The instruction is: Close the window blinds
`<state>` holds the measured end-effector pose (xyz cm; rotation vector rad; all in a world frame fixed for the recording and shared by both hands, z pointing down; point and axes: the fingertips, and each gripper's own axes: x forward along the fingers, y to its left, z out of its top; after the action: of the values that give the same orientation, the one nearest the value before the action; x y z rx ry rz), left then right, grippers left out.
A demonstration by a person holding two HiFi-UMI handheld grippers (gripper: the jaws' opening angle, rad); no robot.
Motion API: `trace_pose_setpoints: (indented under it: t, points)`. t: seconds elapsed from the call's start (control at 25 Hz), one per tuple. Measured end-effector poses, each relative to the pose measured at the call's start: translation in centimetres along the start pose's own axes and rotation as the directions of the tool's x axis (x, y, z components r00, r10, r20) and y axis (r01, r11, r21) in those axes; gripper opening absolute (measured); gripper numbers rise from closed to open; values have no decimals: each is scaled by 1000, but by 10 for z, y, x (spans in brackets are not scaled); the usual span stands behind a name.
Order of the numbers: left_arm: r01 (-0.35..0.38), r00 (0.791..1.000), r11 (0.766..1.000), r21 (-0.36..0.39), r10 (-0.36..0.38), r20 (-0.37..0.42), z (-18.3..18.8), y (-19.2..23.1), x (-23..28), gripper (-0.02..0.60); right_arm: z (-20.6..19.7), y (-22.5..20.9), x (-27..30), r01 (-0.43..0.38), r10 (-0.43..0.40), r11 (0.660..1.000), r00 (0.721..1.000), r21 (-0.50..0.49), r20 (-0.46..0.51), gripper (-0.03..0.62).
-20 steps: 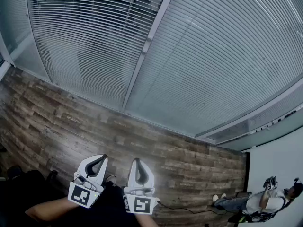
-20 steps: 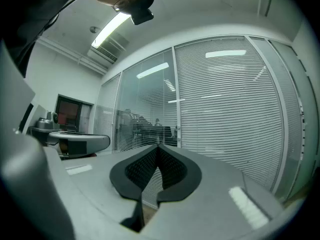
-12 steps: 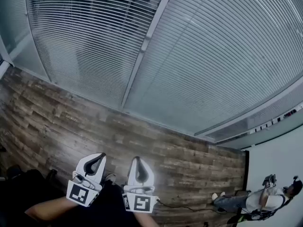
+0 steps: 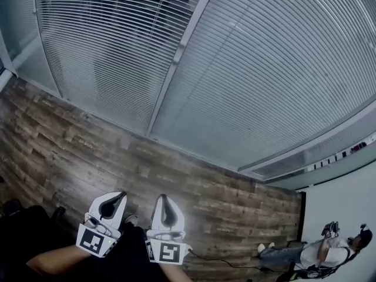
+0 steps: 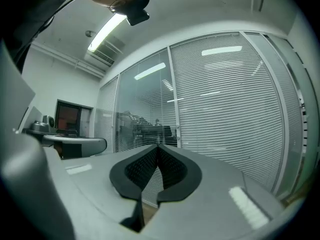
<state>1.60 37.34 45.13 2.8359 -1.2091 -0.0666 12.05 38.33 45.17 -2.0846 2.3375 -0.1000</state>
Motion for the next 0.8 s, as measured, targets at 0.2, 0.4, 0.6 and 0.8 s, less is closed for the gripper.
trace_pose_setpoints:
  t: [0.2,0.4,0.6,0.8]
  points:
    - [-6,1000,1000,-25,5,-9,-3,11,-7,2,-8,7,3,-11,11,1000,1000,4,-9,14]
    - [4,1000,1000,-15,-4,14,-2,20,1,2,-8,3,12,26,-26,1000,1000,-10,-11,14]
    - [21,999,1000,-19,-20,43,0,45,35,2,-5,-6,49,51,-52,998,998,-38,-18,15]
    - [39,997,999,-13,-38,70,12,67,89,2,4,-29,101,70,-71,997,997,-44,-20,15]
